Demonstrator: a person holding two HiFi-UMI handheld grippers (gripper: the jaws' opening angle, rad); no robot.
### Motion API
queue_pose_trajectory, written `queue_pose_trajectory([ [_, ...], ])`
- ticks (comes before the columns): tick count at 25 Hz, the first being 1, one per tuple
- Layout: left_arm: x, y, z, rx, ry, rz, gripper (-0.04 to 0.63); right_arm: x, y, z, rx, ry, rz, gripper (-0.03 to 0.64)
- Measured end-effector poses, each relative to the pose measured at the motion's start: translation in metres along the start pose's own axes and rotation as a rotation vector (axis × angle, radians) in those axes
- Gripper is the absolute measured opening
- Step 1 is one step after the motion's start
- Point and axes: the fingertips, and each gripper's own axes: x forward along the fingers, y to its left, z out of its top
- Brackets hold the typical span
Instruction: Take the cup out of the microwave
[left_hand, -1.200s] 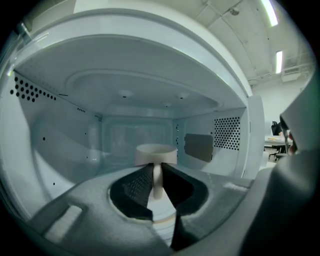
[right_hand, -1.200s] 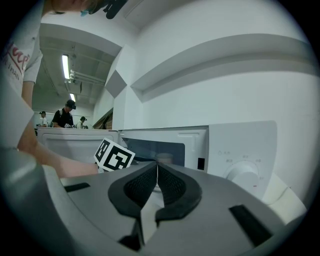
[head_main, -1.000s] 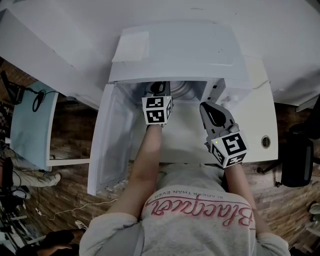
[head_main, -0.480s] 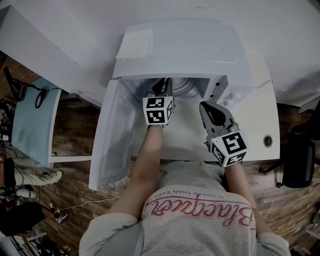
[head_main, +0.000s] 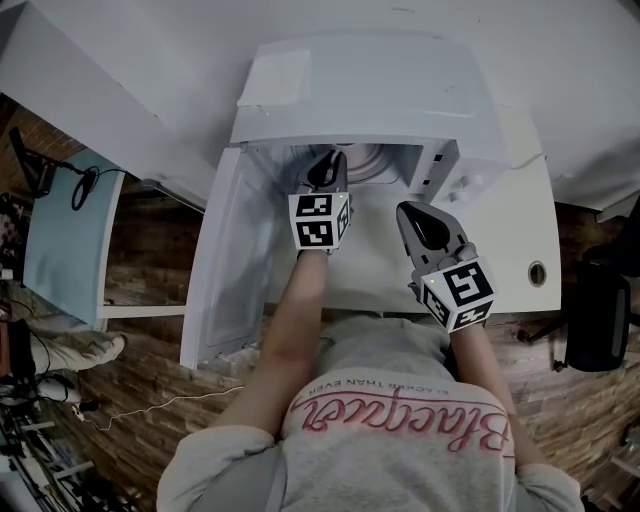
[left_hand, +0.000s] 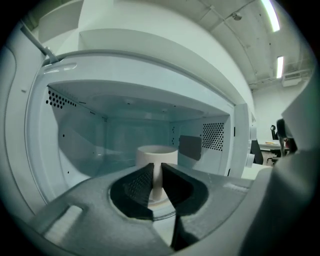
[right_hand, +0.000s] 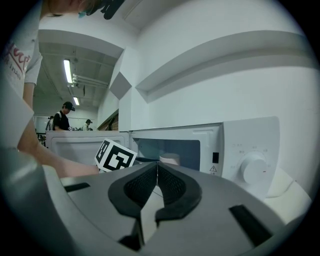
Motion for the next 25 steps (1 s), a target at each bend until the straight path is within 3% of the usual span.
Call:
queue_pose_trajectory([
  [25,-0.051,-0.010,-0.001,-0.010,-0.025,0.012,0.051,-0.026,0.035,0.006,0.025,-0.009,0.020,0.012],
])
